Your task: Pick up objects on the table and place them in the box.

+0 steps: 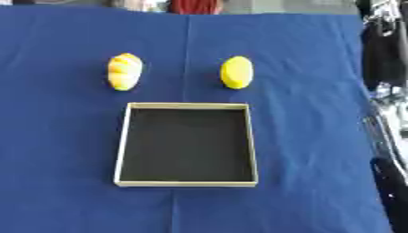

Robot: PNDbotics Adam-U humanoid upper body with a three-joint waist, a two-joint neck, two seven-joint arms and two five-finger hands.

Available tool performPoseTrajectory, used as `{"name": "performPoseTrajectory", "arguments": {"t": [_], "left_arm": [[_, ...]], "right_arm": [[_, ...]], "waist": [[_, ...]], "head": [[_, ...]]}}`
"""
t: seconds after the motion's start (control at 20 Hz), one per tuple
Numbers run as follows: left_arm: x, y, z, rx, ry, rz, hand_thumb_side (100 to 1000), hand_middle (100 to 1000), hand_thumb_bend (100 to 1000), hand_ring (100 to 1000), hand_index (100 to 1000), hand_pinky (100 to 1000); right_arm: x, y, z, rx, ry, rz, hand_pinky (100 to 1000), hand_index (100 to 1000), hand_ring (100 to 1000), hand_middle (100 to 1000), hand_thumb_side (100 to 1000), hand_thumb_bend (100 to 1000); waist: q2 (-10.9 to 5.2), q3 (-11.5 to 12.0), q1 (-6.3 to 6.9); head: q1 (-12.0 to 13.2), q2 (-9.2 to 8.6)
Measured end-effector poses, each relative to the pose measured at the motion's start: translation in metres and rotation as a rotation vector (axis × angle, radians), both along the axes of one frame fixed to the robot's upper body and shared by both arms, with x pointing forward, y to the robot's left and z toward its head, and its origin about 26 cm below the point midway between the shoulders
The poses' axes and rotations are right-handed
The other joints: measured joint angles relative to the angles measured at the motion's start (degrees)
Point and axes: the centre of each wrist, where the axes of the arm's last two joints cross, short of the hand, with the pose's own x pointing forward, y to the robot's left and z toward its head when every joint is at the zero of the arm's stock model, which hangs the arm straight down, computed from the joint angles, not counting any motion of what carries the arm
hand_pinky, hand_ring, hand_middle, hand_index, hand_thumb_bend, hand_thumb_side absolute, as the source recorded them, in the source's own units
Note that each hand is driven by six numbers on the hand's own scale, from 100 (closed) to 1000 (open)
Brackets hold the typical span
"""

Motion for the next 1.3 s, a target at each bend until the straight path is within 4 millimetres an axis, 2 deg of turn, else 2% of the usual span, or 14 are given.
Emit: {"name": "performPoseTrajectory", "arguments": {"t": [0.15, 0.35, 0.55, 0.85, 1.05, 1.3], "left_arm": [[0.000, 0.000, 0.000, 0.001, 0.000, -0.001, 672, 705, 240, 770, 822, 797], [0.000, 0.000, 0.000, 0.003, 0.001, 0.000, 672, 705, 239, 770, 822, 797], [0.000, 0.001, -0.001, 0.005, 0.007, 0.002, 673, 705, 237, 770, 822, 797], [-0.001, 0.002, -0.001, 0.014, 0.012, 0.005, 674, 705, 234, 770, 821, 797], [-0.001, 0.002, 0.000, 0.023, 0.014, 0.004, 676, 705, 232, 770, 821, 797], [-0.001, 0.002, 0.000, 0.025, 0.017, 0.003, 675, 705, 232, 770, 821, 797]], "right_arm": [[-0.001, -0.003, 0.014, -0.054, -0.032, -0.016, 868, 836, 856, 788, 672, 100], [-0.003, -0.008, 0.044, -0.165, -0.090, -0.056, 871, 844, 864, 796, 655, 100], [-0.008, -0.009, 0.072, -0.252, -0.115, -0.092, 878, 852, 879, 811, 667, 100], [-0.013, -0.002, 0.104, -0.419, -0.060, -0.118, 883, 867, 899, 833, 701, 100], [-0.001, -0.003, 0.118, -0.586, 0.014, -0.176, 887, 876, 902, 838, 693, 100], [0.024, -0.007, 0.124, -0.780, 0.094, -0.248, 888, 880, 905, 841, 694, 100]], "waist": [[0.00, 0.0, -0.29], [0.00, 0.0, -0.61], [0.00, 0.0, -0.84], [-0.03, 0.0, -1.15], [-0.05, 0.3, -1.50], [-0.05, 0.5, -1.70]], "head": [[0.0, 0.03], [0.0, 0.07], [0.1, 0.09], [0.2, 0.13], [0.2, 0.13], [0.0, 0.13]]}}
